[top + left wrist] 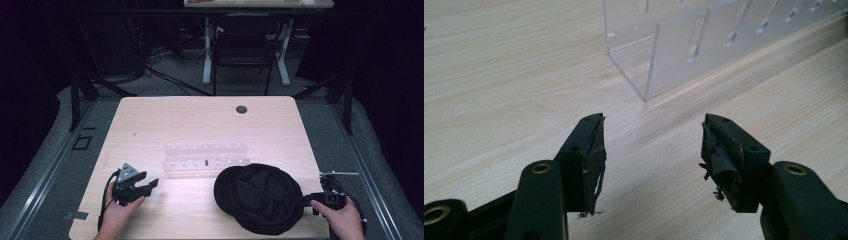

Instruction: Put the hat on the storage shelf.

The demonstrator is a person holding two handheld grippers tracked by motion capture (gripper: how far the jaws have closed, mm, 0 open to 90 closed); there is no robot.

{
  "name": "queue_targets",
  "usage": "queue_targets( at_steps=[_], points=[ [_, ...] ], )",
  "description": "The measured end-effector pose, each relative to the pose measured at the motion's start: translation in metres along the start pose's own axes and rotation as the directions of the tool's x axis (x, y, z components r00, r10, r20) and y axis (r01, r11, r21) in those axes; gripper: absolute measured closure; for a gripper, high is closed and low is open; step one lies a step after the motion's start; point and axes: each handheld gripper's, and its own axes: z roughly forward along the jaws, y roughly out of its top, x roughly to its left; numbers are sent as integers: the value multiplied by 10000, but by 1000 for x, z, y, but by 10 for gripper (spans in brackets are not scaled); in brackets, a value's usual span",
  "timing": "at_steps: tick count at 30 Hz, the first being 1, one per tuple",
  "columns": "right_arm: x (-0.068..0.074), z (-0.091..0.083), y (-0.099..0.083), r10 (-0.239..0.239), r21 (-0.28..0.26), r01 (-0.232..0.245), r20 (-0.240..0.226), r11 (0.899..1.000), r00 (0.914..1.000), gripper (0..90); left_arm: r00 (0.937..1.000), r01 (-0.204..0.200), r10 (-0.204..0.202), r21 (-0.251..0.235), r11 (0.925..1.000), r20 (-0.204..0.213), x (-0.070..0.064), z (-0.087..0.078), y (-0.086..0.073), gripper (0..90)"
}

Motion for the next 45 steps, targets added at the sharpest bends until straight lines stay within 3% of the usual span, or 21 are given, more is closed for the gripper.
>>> queue_targets(
  at_steps=[2,3,8,9,11,19,24,30,35,37,38,39,41,42,45],
  points=[
    [-3,-2,1,-261,288,258,103,9993,9996,625,10000,-8,8,15,10000,-16,0,0,0,434],
    [-3,1,0,145,-182,-148,-202,9997,9997,618,10000,-31,31,26,10000,-15,0,0,0,434],
    [-9,3,0,550,-126,-556,-468,9984,9974,619,10000,-22,22,29,10000,-21,0,0,0,434],
    [-9,1,0,541,10,-541,-219,9985,9983,626,10000,-20,21,30,10000,-19,0,0,0,434],
    [-10,2,-1,441,-75,-446,-561,9990,9975,633,10000,-23,23,28,10000,-15,0,0,0,434],
    [-8,4,0,470,160,-463,-533,9988,9975,714,10000,-1,1,4,10000,-13,0,0,0,434],
    [-5,7,2,466,248,-450,-679,9987,9966,828,10000,18,-18,3,10000,-16,0,0,0,434],
    [-6,7,3,682,399,-648,-887,9971,9937,868,10000,44,-44,-18,10000,-46,0,0,0,436],
    [-9,5,3,961,496,-901,-1368,9947,9859,874,10000,37,-37,-10,10000,-35,0,0,0,436],
    [-8,4,2,1383,157,-1377,-1713,9904,9755,876,10000,44,-44,-7,10000,-38,0,0,0,436],
    [-9,3,2,1354,255,-1331,-1540,9908,9787,876,10000,41,-41,-11,10000,-44,0,0,0,436],
    [-11,0,3,1214,415,-1154,-1999,9924,9723,877,10000,48,-48,-16,10000,-43,0,0,0,436],
    [-11,-2,4,1184,452,-1115,-2008,9927,9725,877,10000,45,-45,-11,10000,-49,0,0,0,436],
    [-10,-6,5,1172,451,-1096,-2333,9929,9653,877,10000,32,-32,-22,10000,-60,0,0,0,436],
    [-7,-9,6,1150,330,-1105,-2193,9933,9689,877,10000,48,-48,-25,10000,-62,1,0,0,436]
  ],
)
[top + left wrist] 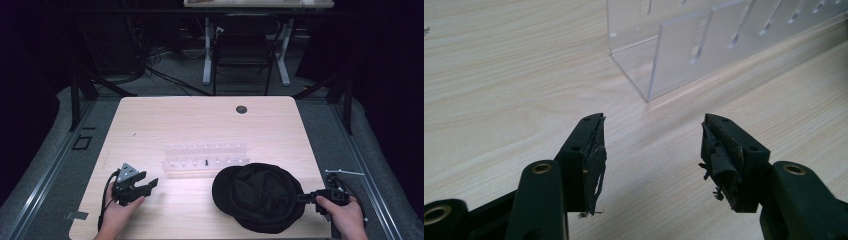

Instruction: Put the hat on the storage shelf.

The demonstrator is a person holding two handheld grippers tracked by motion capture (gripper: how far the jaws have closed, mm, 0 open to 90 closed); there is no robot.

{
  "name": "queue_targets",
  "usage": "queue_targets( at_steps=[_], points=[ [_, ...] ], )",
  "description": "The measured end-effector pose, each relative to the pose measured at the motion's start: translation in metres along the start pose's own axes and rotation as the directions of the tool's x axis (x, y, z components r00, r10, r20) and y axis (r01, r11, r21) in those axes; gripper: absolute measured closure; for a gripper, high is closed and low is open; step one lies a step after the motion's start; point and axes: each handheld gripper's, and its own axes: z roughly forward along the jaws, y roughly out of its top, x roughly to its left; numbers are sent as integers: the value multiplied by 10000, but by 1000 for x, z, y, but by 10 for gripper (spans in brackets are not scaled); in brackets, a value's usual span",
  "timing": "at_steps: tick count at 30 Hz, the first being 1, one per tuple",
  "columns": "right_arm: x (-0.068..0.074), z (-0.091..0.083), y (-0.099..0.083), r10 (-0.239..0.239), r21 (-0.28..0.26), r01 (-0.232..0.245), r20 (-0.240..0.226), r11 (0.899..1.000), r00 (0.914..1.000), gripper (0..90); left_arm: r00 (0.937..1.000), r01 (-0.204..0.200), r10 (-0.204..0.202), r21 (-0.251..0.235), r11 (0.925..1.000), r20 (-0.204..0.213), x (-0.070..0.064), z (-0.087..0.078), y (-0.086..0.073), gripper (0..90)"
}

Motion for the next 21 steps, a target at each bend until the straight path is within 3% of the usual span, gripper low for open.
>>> queue_targets(
  at_steps=[2,3,4,5,6,10,11,13,14,16,20,21],
  points=[
    [3,-3,1,-44,-31,43,-165,10000,9999,877,10000,0,0,0,10000,0,0,0,0,437],
    [6,-7,2,-186,112,184,145,9998,9997,877,10000,0,0,-9,10000,-6,0,0,0,437],
    [7,-5,1,-50,-192,41,-436,9998,9990,876,10000,1,-1,-13,10000,-9,0,0,0,437],
    [11,-9,2,-233,-14,234,141,9997,9996,876,10000,-7,7,-8,10000,-12,0,0,0,437],
    [13,-10,2,-306,8,306,-86,9995,9995,876,10000,-5,5,-10,10000,-15,0,0,0,437],
    [22,-11,3,-223,-247,221,-85,9995,9997,877,10000,-17,17,-6,10000,-8,0,-1,0,437],
    [24,-16,5,-579,170,574,301,9982,9979,876,10000,-25,25,-1,10000,-10,0,-1,0,437],
    [31,-18,7,-550,122,550,25,9984,9985,877,10000,-26,26,-19,10000,-12,0,-1,0,436],
    [32,-22,9,-899,491,879,412,9949,9951,877,10000,-26,26,-19,10000,-12,0,-1,0,437],
    [38,-22,10,-662,187,657,259,9977,9975,876,10000,-16,16,-10,10000,-27,0,-1,0,437],
    [49,-27,13,-856,374,844,301,9957,9959,876,10000,-21,21,-26,10000,-17,0,-1,0,437],
    [52,-30,15,-1034,479,1008,568,9938,9930,876,10000,-16,16,-29,10000,-21,0,-1,0,437]
  ],
)
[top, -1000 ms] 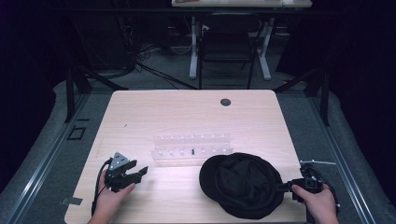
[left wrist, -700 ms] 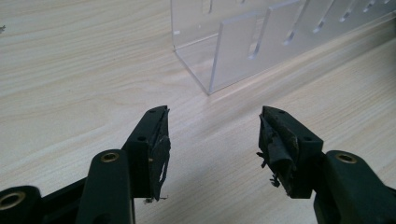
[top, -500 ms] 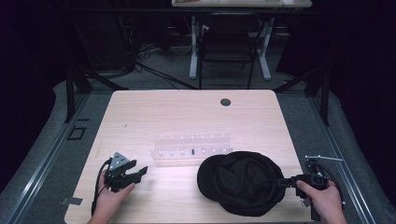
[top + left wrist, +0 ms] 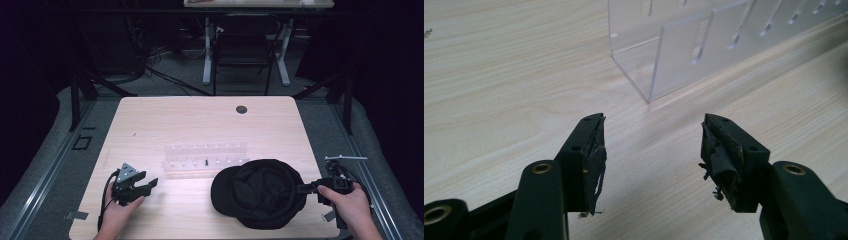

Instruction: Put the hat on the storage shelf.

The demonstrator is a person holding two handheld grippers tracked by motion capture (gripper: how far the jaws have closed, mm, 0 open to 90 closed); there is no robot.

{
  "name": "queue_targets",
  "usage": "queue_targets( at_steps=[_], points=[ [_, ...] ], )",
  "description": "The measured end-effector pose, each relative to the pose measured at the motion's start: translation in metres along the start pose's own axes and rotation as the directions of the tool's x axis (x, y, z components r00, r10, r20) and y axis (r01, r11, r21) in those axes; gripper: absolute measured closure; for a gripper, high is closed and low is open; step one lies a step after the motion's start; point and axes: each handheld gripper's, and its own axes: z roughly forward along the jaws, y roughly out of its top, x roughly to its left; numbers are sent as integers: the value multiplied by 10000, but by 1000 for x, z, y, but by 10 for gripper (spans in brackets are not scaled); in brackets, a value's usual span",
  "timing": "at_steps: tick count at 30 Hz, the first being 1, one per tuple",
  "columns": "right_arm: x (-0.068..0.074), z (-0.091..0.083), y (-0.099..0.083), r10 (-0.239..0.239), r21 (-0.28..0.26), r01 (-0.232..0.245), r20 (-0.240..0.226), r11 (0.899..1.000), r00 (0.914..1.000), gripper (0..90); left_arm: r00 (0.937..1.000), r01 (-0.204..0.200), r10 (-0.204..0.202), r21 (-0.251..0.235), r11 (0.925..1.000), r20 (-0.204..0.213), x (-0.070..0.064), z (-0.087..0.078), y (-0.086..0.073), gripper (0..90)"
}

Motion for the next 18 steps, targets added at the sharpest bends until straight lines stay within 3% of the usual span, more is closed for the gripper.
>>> queue_targets(
  at_steps=[1,12,13,16,17,18],
  points=[
    [2,0,1,11,-97,-14,-319,10000,9995,876,10000,0,0,-3,10000,1,0,0,0,437],
    [28,-14,10,-320,35,321,-240,9995,9992,875,10000,22,-22,-13,10000,-18,0,0,0,437],
    [30,-14,11,-247,-10,247,-495,9997,9985,876,10000,22,-22,-13,10000,-18,0,0,0,437],
    [35,-15,12,-344,46,348,-646,9994,9973,875,10000,-2,2,1,10000,-9,0,0,0,437],
    [39,-13,11,-47,-256,27,-759,9997,9971,875,10000,2,-2,-9,10000,-14,0,0,0,437],
    [42,-17,14,-407,148,420,-798,9990,9960,876,10000,15,-15,-5,10000,-11,0,-1,0,437]
  ],
)
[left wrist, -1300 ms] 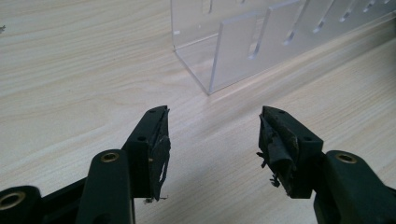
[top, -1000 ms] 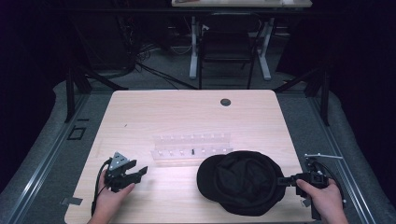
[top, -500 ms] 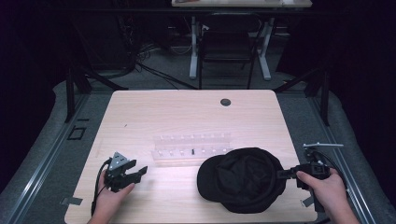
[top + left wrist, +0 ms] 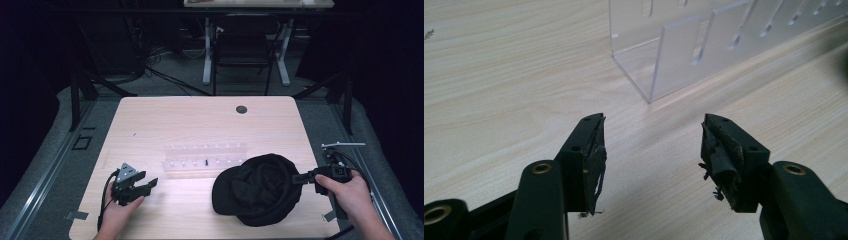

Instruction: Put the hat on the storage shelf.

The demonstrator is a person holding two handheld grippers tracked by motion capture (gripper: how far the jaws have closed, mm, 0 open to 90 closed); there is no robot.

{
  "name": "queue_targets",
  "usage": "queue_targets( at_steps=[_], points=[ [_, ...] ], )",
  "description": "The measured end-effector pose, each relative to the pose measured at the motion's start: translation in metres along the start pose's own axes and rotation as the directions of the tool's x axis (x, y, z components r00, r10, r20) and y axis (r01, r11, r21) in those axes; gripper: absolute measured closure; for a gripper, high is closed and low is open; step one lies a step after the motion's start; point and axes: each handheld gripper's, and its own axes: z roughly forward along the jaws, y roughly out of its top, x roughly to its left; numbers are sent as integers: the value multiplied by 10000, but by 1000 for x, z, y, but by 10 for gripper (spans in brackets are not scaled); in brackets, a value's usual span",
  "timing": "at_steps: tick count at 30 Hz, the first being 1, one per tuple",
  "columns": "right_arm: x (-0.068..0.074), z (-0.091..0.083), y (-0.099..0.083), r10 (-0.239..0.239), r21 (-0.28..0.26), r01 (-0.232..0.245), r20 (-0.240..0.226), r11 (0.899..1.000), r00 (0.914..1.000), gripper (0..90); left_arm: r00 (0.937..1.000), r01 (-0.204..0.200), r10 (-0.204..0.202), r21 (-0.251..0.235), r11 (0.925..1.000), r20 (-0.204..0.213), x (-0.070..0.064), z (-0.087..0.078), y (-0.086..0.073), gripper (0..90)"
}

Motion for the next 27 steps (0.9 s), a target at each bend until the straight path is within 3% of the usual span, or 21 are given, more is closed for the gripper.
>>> queue_targets(
  at_steps=[11,18,19,20,27],
  points=[
    [16,-4,7,92,-193,-111,-964,9998,9953,878,10000,18,-18,-23,10000,-19,0,0,0,437],
    [23,-6,10,-51,-182,28,-1302,9998,9915,878,10000,48,-48,-16,10000,-33,0,0,0,437],
    [26,-9,11,-193,-131,179,-1175,9998,9929,879,10000,56,-56,-13,10000,-29,0,0,0,437],
    [27,-8,11,-123,-340,74,-1490,9994,9888,879,10000,59,-59,-17,10000,-29,0,0,0,436],
    [35,-13,10,-258,-494,178,-1660,9986,9858,879,10000,47,-47,-26,10000,-25,0,0,0,437]
  ],
)
